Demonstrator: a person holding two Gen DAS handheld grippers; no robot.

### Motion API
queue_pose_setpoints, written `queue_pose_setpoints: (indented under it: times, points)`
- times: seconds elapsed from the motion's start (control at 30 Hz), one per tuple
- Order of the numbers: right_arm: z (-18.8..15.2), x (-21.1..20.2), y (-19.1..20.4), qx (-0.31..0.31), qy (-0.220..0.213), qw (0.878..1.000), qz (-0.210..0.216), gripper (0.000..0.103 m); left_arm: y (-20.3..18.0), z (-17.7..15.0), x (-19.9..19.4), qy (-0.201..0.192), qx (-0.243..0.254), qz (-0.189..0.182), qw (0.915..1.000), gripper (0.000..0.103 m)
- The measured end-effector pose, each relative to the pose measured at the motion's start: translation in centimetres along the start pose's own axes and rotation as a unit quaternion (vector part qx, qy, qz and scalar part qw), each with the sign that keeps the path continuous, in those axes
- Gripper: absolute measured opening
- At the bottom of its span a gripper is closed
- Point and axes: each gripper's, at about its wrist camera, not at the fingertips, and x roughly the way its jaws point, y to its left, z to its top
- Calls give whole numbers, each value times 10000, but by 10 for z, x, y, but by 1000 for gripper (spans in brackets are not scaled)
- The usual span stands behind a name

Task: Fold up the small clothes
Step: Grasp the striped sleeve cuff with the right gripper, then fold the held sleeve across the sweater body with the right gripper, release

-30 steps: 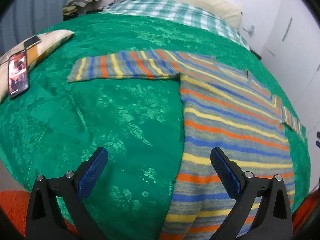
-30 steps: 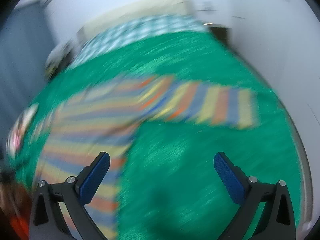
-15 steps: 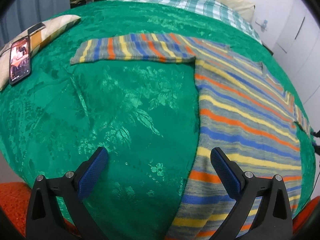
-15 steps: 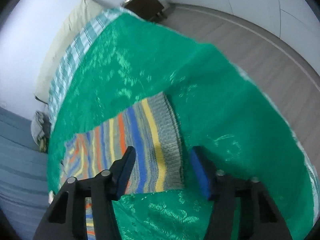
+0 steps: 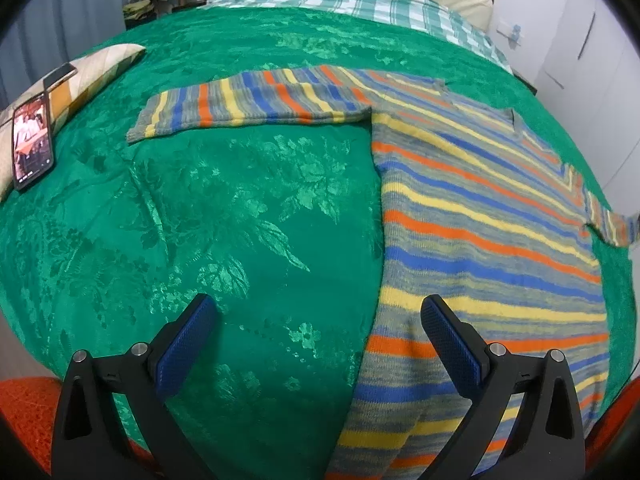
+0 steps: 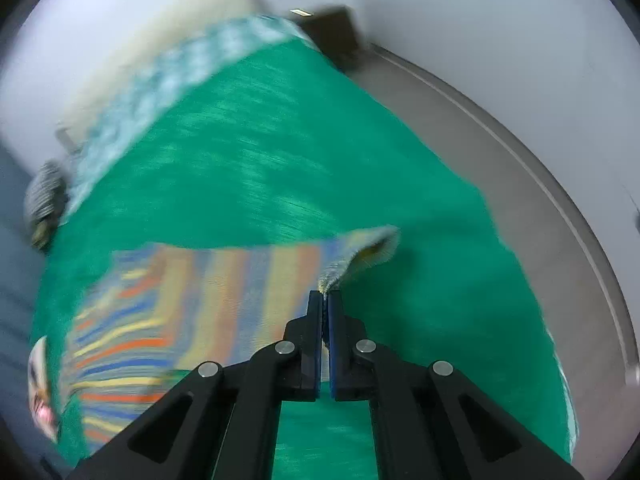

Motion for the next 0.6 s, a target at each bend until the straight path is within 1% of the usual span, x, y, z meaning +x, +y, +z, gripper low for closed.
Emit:
queue_pose_setpoints:
  times: [0.03,0.1,0.13,0.2,0.27,0.3,0.33,0.4,0.43,0.47,0.5,0.53,0.6]
  points:
    - [6,-11,23,-215,-115,9995,187,2,2,2,-1,-19,-54,-40,10000,102]
    - [18,-33,81,-676,-306,9943,761,2,5,4,0,-20,-139,-114,9998,102]
    - [21,-40,113,-905,-328,9896,1069,2,6,5,1,-3,-175,-142,9997,102]
    - [22,-46,160,-1251,-295,9807,1472,2,7,7,3,43,-209,-181,9996,102]
    - [20,-39,216,-1605,-155,9700,1822,2,7,7,3,48,-203,-202,9996,102]
    - [16,-34,235,-1693,-83,9663,1938,2,8,7,2,42,-189,-206,9996,102]
    - [13,-22,263,-1817,14,9611,2078,2,8,7,2,41,-169,-201,9996,102]
    - [3,-4,293,-1977,135,9562,2152,5,9,6,2,70,-143,-175,9997,102]
    - [-5,4,302,-2040,240,9547,2154,16,10,6,3,86,-163,-167,9997,102]
    - [-10,19,312,-2019,427,9545,2154,33,11,6,3,95,-193,-173,9996,102]
    - [-20,21,310,-1957,513,9546,2186,40,13,6,3,103,-234,-196,9995,102]
    - [-31,19,305,-1883,510,9545,2254,48,14,6,2,103,-268,-220,9993,102]
    - [-41,14,290,-1827,405,9562,2252,49,16,6,1,83,-306,-235,9992,102]
